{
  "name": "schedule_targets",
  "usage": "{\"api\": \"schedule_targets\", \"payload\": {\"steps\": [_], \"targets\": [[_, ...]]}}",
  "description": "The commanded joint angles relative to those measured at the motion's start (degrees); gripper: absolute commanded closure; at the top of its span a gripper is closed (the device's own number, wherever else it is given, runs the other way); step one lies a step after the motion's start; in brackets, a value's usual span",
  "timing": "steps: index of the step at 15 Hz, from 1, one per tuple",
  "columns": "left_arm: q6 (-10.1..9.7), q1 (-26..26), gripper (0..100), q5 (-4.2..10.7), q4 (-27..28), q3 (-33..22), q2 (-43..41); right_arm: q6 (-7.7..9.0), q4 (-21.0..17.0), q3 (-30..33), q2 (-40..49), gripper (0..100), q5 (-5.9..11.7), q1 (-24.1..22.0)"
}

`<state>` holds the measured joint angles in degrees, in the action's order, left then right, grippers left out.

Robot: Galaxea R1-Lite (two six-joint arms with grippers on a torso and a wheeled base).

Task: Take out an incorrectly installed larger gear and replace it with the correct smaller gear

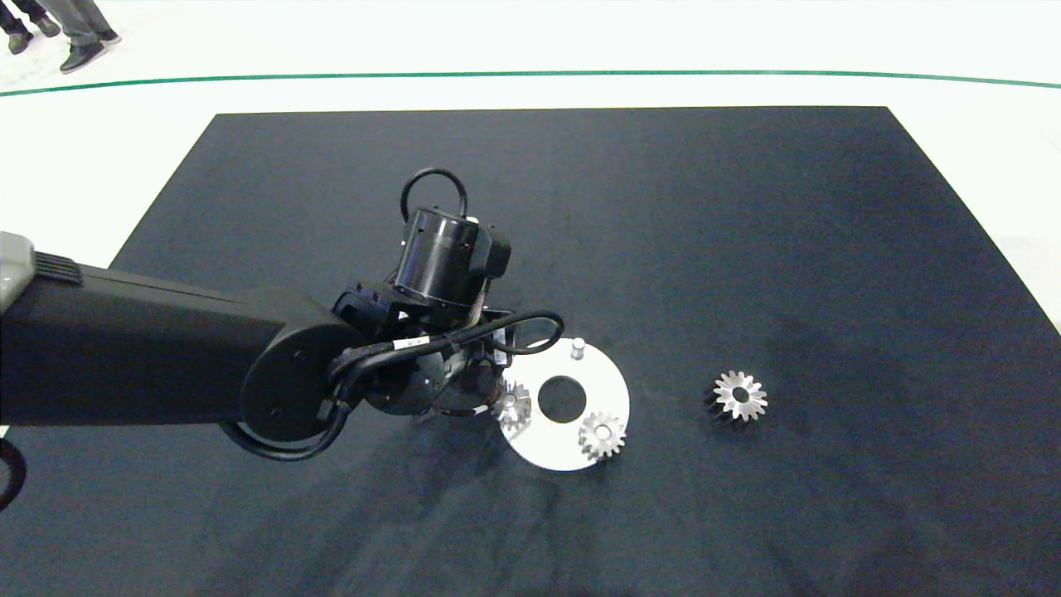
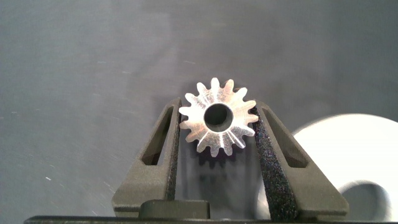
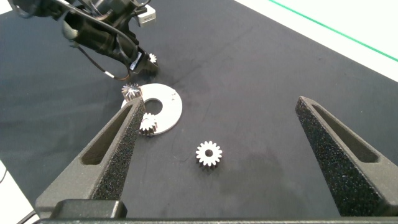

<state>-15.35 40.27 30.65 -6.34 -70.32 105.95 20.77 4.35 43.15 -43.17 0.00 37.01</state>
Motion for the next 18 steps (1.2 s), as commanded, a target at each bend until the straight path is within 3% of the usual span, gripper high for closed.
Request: {"api": "schedule_targets", "payload": {"steps": [1,4,6,12,18], "targets": [[1.11,3.1,94,0.2,0.0,0.1,-2.6,0.15,0.0,0.0,-0.1,0,0.0,0.0],[3.13,7.6,100,0.2,0.2,-0.4,-2.9,0.15,0.0,0.1,0.0,0,0.0,0.0],[6.03,9.0,100,0.2,0.2,-1.7,-1.6,0.15,0.1,0.1,-0.1,0,0.0,0.0],[7.0,11.8,100,0.2,4.9,-10.1,4.7,0.15,0.1,0.1,0.2,0,0.0,0.0],[8.67,11.9,100,0.2,5.4,-12.7,7.2,0.15,0.1,0.2,0.3,0,0.0,0.0]]}}
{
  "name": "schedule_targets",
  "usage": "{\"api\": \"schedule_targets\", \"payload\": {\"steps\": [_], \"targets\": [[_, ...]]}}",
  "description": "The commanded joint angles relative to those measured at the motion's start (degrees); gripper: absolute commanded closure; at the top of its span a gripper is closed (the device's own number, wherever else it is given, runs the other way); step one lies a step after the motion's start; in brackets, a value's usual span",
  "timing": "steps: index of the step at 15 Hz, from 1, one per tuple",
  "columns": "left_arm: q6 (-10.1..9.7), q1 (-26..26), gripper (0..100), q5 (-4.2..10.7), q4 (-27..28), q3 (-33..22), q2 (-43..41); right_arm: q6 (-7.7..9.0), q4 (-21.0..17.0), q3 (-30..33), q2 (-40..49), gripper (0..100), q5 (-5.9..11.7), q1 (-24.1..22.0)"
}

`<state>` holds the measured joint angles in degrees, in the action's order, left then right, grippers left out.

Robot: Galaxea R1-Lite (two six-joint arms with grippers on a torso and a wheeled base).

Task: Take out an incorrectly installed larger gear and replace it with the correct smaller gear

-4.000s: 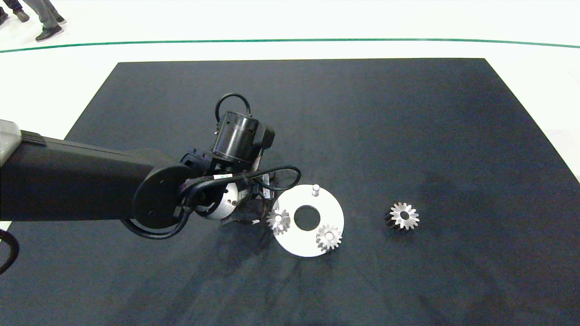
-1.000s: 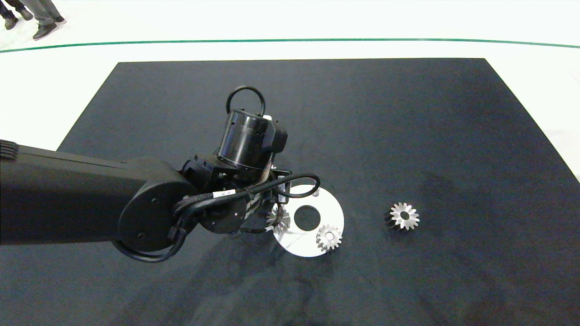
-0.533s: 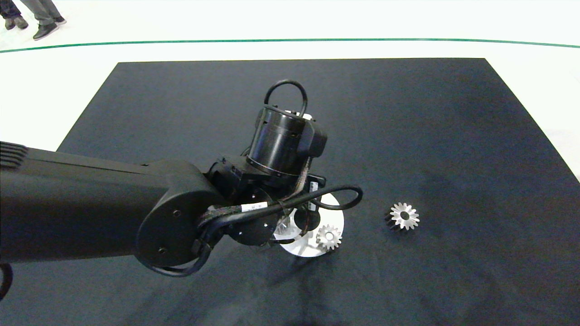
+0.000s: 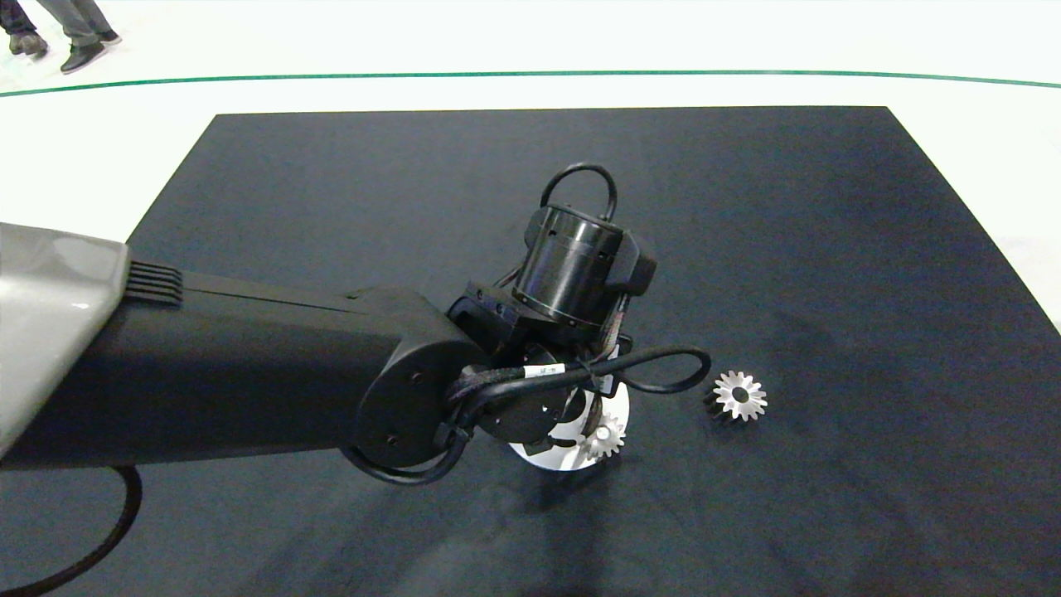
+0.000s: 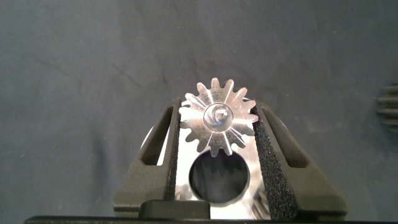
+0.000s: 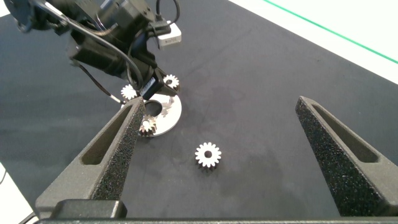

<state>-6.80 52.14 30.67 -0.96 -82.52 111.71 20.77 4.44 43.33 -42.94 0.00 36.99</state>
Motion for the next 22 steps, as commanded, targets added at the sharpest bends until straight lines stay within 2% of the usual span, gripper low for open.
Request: {"api": "schedule_targets", "payload": {"steps": [1,8,13,15,19,20,22], "targets": [[0.12,0.0,100,0.18,-0.1,-0.5,1.6,0.15,0.0,0.0,0.0,0,0.0,0.0],[0.21,-0.3,100,0.18,-0.1,-1.7,2.5,0.15,0.0,0.0,0.2,0,0.0,0.0],[-0.32,0.0,100,0.27,-0.1,-0.8,1.1,0.15,0.0,0.0,0.2,0,0.0,0.0],[-1.11,0.0,100,0.27,-0.1,-0.2,0.5,0.15,0.1,0.0,0.2,0,0.0,0.0],[-1.2,-0.1,100,0.27,-0.4,1.6,0.5,0.15,0.1,0.0,0.3,0,0.0,0.0],[-1.2,-0.1,0,0.27,-0.4,1.7,0.5,0.15,0.0,0.0,0.2,0,0.0,0.0],[-1.2,-0.2,0,0.27,-0.5,1.8,0.7,0.15,0.0,0.0,0.2,0,0.0,0.0]]}}
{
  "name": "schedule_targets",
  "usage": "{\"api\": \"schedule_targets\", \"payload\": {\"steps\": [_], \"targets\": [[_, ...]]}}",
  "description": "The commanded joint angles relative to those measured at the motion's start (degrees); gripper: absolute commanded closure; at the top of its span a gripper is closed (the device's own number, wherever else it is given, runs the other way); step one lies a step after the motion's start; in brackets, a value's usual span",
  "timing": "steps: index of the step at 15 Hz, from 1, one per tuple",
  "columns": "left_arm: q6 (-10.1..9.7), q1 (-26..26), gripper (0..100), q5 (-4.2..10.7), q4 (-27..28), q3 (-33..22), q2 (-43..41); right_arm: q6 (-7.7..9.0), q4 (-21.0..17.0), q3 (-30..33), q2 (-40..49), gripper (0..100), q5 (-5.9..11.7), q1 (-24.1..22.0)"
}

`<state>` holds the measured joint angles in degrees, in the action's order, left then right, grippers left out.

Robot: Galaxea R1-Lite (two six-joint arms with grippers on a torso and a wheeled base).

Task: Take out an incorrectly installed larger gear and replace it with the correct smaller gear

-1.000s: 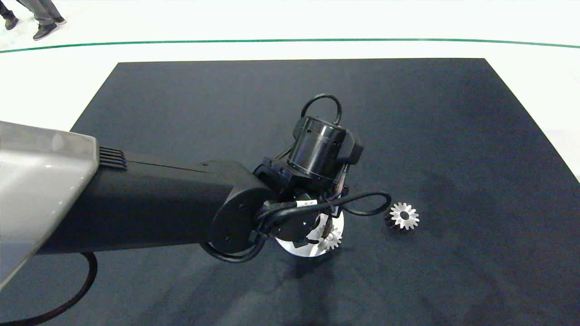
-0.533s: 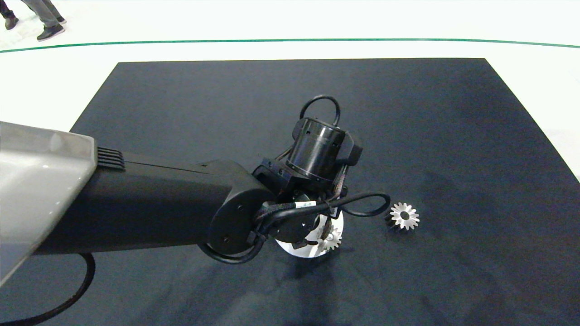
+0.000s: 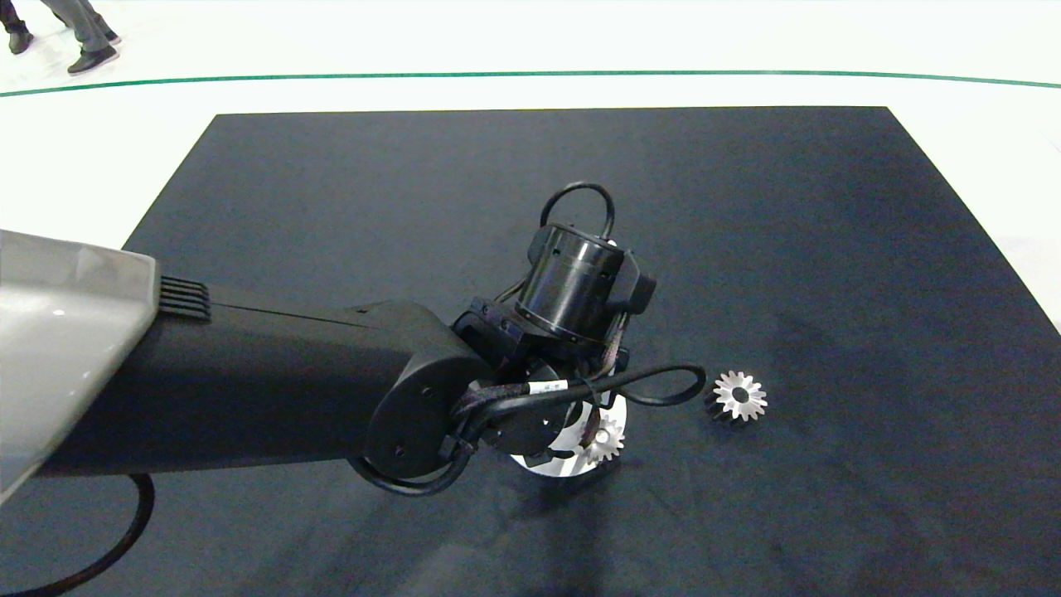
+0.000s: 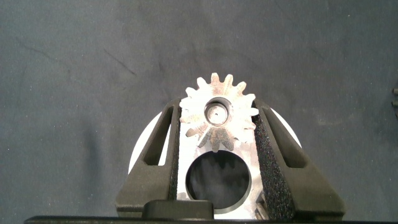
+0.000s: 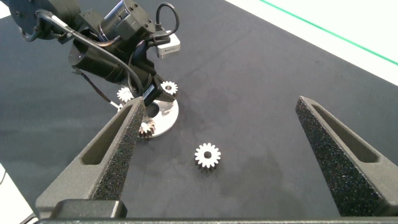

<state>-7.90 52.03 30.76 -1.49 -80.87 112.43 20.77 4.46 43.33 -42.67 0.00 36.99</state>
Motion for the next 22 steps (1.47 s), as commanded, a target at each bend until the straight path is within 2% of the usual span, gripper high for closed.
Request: {"api": "schedule_targets", "payload": {"steps": [1,6,8,10,11,12,13,14,15,16,17,18,19,21,22], "targets": [[-0.1,-0.1,0,0.18,0.0,0.2,-0.1,0.15,0.0,0.0,0.0,0,0.0,0.0],[0.08,-0.3,0,0.18,-0.1,0.3,-1.3,0.15,0.0,0.0,0.0,0,0.0,0.0],[1.31,-2.2,0,0.09,0.2,-0.3,-7.0,0.15,0.1,0.5,-0.1,0,0.09,0.0],[4.82,-8.6,0,0.18,1.0,1.9,-15.9,-0.12,-0.1,3.9,-0.6,0,0.53,-0.5],[7.64,-12.5,0,0.18,1.0,3.9,-21.5,-0.12,-0.2,3.8,0.0,0,1.93,-0.5],[9.75,-15.7,0,0.18,1.1,5.3,-26.6,-0.12,0.1,3.9,0.0,0,2.55,-0.5],[10.71,-18.8,0,0.18,1.0,7.4,-31.8,-0.21,0.1,4.1,0.1,0,3.25,-0.5],[12.47,-21.2,0,0.18,1.1,10.0,-37.6,-0.21,0.1,4.5,0.2,0,5.19,-0.7],[15.63,-23.0,0,0.18,1.1,13.4,-44.2,-0.21,0.1,4.3,0.7,0,9.4,-1.8],[17.48,-23.9,0,0.18,1.0,15.1,-47.9,-0.21,0.0,4.4,1.1,0,12.04,-2.5],[21.35,-25.1,0,0.18,1.2,19.5,-57.7,0.15,-0.2,4.2,2.9,0,19.34,-4.0],[22.23,-25.3,0,0.18,1.2,21.6,-61.5,0.23,-0.6,3.4,4.2,0,22.06,-4.6],[22.75,-25.4,0,0.18,1.1,26.2,-68.9,0.23,-1.6,1.6,6.5,0,26.54,-6.3],[22.75,-25.6,0,0.18,1.2,32.6,-78.7,-0.03,-1.5,-3.2,10.9,0,34.37,-11.4],[22.75,-26.1,0,0.18,1.2,36.0,-83.4,-0.21,-1.5,-5.8,13.8,0,36.04,-15.2]]}}
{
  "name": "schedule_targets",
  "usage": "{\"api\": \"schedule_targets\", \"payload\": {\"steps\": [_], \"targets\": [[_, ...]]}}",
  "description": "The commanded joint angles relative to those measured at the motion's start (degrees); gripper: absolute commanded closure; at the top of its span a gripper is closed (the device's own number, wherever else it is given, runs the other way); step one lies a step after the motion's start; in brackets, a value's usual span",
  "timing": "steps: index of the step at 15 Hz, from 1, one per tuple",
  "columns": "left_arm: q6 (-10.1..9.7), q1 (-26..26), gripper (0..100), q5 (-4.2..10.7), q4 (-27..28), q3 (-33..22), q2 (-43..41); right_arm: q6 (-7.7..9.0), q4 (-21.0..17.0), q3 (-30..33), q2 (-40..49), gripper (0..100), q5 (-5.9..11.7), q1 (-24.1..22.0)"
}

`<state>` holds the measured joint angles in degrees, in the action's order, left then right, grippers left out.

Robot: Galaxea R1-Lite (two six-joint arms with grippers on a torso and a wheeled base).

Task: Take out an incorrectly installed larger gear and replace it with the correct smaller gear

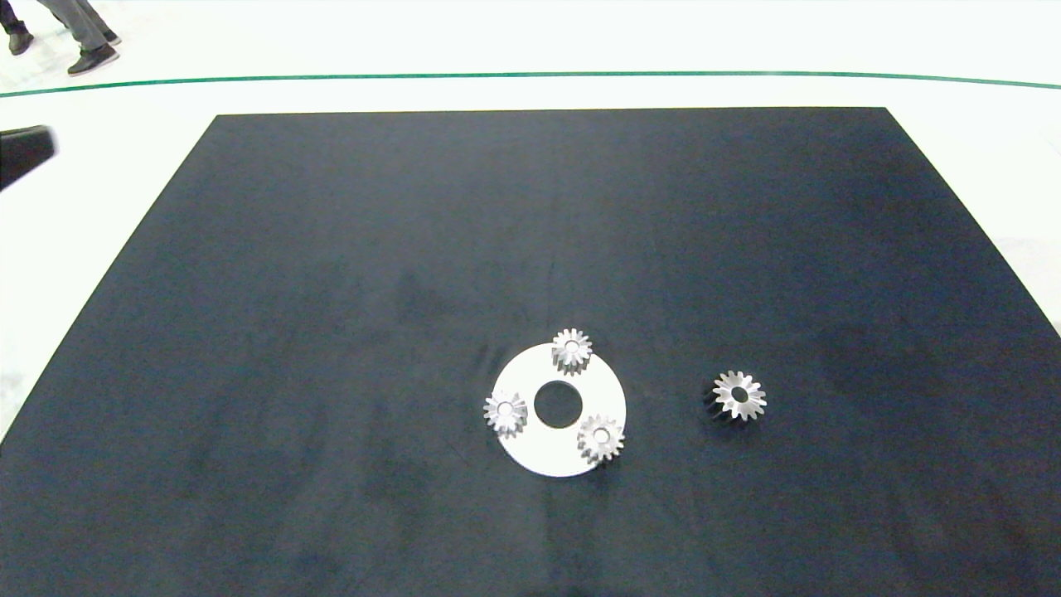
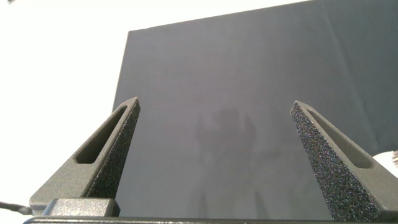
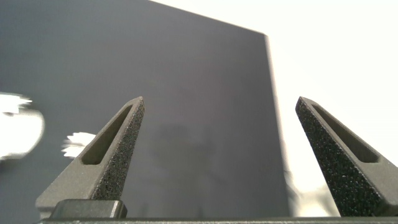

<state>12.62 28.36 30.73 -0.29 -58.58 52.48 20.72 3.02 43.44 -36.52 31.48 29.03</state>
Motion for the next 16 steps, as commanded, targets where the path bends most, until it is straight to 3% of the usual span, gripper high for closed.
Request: {"api": "schedule_targets", "payload": {"steps": [1,5,7,8,10,11,12,13,14,15,16], "targets": [[2.24,-4.1,0,0.21,0.0,16.6,-27.6,-0.25,0.0,-7.9,10.2,0,4.65,-10.7],[1.88,-19.7,0,0.21,0.6,28.0,-44.1,-2.62,-0.1,-16.6,21.6,0,4.82,-23.4],[0.83,-26.8,0,0.03,2.7,31.2,-49.0,-4.55,-0.1,-21.7,27.0,0,4.91,-30.5],[0.74,-28.8,0,-0.06,3.5,32.1,-52.0,-4.64,-0.1,-24.1,30.1,0,4.91,-33.2],[-1.89,-28.7,0,-0.85,4.4,38.5,-52.5,-5.43,0.4,-28.6,32.7,0,5.17,-30.6],[-3.48,-28.7,0,-5.6,4.4,43.8,-52.5,-5.52,0.1,-31.8,34.1,0,4.21,-28.1],[-4.88,-28.7,0,-12.28,3.5,49.1,-52.5,-5.78,0.6,-35.5,34.6,0,3.06,-28.3],[-6.46,-28.7,0,-18.6,0.9,54.7,-52.5,-5.87,0.6,-39.7,35.7,0,-0.01,-28.8],[-6.99,-28.7,0,-21.94,-1.6,58.6,-52.5,-6.57,1.1,-42.9,36.3,0,-2.56,-28.9],[-9.54,-28.7,0,-25.63,-2.2,58.6,-52.5,-8.95,-0.2,-43.4,36.4,0,-4.76,-28.9],[-12.62,-28.7,0,-29.59,-0.5,58.5,-52.5,-11.67,-0.7,-43.3,36.4,0,-9.86,-28.9]]}}
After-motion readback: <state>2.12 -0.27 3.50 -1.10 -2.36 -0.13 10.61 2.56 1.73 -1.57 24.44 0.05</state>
